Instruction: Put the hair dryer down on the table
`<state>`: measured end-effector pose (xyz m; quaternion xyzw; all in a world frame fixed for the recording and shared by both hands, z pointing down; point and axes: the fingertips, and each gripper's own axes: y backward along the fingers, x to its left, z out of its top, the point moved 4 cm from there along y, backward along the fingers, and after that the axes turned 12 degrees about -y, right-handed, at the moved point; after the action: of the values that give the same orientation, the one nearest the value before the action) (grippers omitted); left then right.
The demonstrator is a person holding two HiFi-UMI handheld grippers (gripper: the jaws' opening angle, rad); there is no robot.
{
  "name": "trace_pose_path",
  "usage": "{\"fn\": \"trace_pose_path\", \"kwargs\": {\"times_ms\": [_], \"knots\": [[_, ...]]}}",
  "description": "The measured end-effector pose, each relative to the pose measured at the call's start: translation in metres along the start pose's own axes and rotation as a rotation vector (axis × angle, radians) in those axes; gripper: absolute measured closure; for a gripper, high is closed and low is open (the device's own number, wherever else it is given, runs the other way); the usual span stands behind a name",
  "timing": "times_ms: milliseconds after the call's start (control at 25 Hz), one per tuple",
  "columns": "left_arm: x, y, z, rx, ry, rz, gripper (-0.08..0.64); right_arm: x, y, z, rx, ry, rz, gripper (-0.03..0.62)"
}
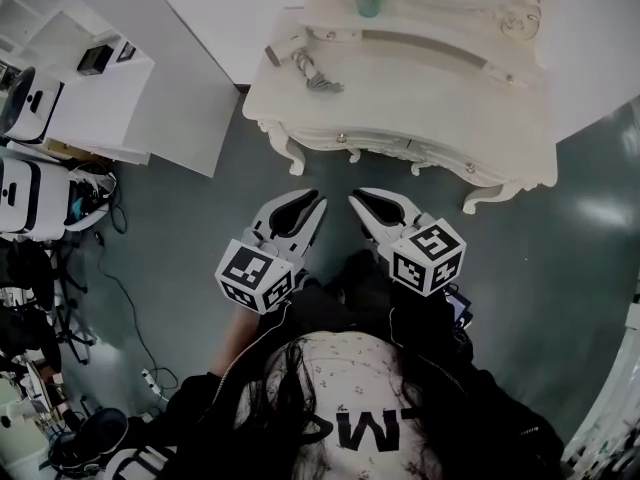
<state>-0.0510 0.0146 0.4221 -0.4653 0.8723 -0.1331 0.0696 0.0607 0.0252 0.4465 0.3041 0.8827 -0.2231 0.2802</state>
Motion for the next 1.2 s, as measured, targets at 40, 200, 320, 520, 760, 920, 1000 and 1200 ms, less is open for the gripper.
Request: {"fn": "trace_pose_path", "kwargs": {"times_ms": [40,200,320,520,760,920,1000,1200], "knots": [[0.001,0.005,-0.001,-0.001,0.0,-0.002,0.502,0.005,-0.002,-0.002,0.0,0.003,-0.001,0.551],[0.009,0.032,-0.008,-0.012,0.0,-0.001,0.502,0.027,-0.014,-0.018,0.008,0.014,0.003,0.551],[0.011,0.052,-0.016,-0.021,0.002,-0.008,0.502,0.046,-0.021,-0.032,0.017,0.025,-0.001,0.551],[0.018,0.095,-0.027,-0.044,0.011,-0.015,0.502,0.083,-0.034,-0.058,0.023,0.031,-0.018,0.551],[0.023,0.139,-0.043,-0.059,0.014,-0.024,0.502,0.12,-0.044,-0.09,0.019,0.009,-0.029,0.562],[0.023,0.158,-0.052,-0.069,0.014,-0.035,0.502,0.138,-0.049,-0.108,0.024,0.011,-0.033,0.568],[0.023,0.166,-0.054,-0.077,0.013,-0.039,0.502,0.145,-0.049,-0.114,0.025,0.016,-0.037,0.568],[0.023,0.179,-0.061,-0.088,0.017,-0.049,0.502,0.155,-0.048,-0.126,0.026,0.021,-0.048,0.577]]}}
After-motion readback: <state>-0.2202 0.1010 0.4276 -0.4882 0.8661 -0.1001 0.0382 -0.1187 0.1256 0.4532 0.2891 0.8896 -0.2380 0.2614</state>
